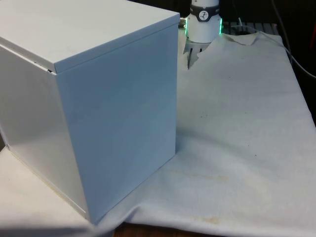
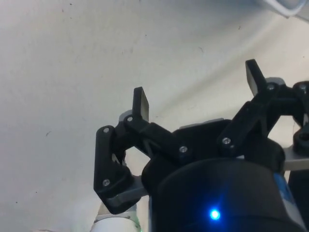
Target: Open the drawer, then close it.
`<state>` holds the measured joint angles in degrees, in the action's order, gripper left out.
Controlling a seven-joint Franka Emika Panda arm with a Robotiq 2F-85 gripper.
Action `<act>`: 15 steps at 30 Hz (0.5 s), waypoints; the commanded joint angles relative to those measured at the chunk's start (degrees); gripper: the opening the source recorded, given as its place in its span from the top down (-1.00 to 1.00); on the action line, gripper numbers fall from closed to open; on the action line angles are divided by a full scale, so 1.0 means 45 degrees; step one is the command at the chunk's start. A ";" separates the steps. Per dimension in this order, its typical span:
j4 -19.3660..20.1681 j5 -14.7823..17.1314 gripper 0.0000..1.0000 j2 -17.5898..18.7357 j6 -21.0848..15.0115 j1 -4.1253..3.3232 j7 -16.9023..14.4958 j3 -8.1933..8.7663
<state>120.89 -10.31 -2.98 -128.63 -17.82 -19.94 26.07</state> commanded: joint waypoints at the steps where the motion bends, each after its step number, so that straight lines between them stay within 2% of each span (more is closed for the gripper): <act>1: 0.0102 -0.0216 -1.00 -0.0115 -0.0064 -0.0013 -0.0076 -0.0025; 15: 0.0051 -0.0089 -1.00 -0.0089 0.0000 -0.0013 -0.1490 -0.0013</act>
<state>121.12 -10.71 -3.38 -128.63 -17.88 -26.64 26.01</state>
